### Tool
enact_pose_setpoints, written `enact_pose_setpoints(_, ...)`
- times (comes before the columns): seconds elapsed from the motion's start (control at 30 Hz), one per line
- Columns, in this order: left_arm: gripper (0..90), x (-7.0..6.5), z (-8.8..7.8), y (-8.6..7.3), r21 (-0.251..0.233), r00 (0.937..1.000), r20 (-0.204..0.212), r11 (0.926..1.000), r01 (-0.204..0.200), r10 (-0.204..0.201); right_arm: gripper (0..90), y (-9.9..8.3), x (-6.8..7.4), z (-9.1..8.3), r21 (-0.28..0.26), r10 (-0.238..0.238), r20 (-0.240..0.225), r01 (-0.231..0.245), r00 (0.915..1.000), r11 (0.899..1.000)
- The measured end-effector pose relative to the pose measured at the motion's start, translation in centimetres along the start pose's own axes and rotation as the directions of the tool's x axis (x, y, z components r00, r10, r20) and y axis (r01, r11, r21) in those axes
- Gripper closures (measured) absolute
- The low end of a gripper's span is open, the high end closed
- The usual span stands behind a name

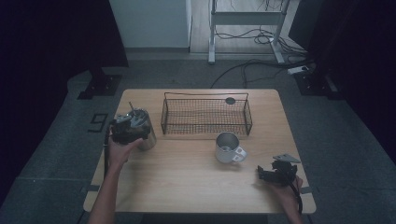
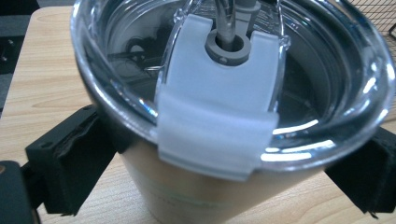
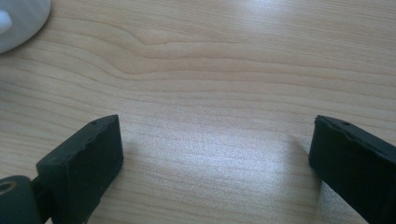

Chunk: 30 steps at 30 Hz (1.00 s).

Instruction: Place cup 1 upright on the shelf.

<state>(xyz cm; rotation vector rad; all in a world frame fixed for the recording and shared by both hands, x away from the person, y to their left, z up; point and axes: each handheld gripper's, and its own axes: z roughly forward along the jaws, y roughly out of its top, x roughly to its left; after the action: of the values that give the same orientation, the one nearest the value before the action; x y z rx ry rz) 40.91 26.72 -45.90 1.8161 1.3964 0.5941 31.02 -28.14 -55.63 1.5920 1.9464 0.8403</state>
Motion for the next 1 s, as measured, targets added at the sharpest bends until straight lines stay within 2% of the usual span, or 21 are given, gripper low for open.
enact_pose_setpoints(0.07, 2.2, -0.3, 0.6, 0.1, 0.007, 0.9996, -0.026, 0.9999, -0.012, 0.012, 3.2, 0.0, 0.0, 0.0, 0.0, 0.0, 0.0, 0.0, 1.0, 1.0)
enact_pose_setpoints(0.33, 2.4, -0.7, 1.7, 0.0, 0.023, 0.9962, -0.077, 0.9989, -0.04, 0.042, 3.8, 0.0, 0.0, 0.0, -0.002, -0.002, -0.002, 0.002, 1.0, 1.0)
enact_pose_setpoints(1.0, 3.9, -0.7, 1.6, -0.1, 0.017, 0.996, -0.074, 0.9986, -0.049, 0.05, 5.2, 0.0, 0.0, 0.0, -0.007, 0.0, -0.003, 0.0, 1.0, 1.0)
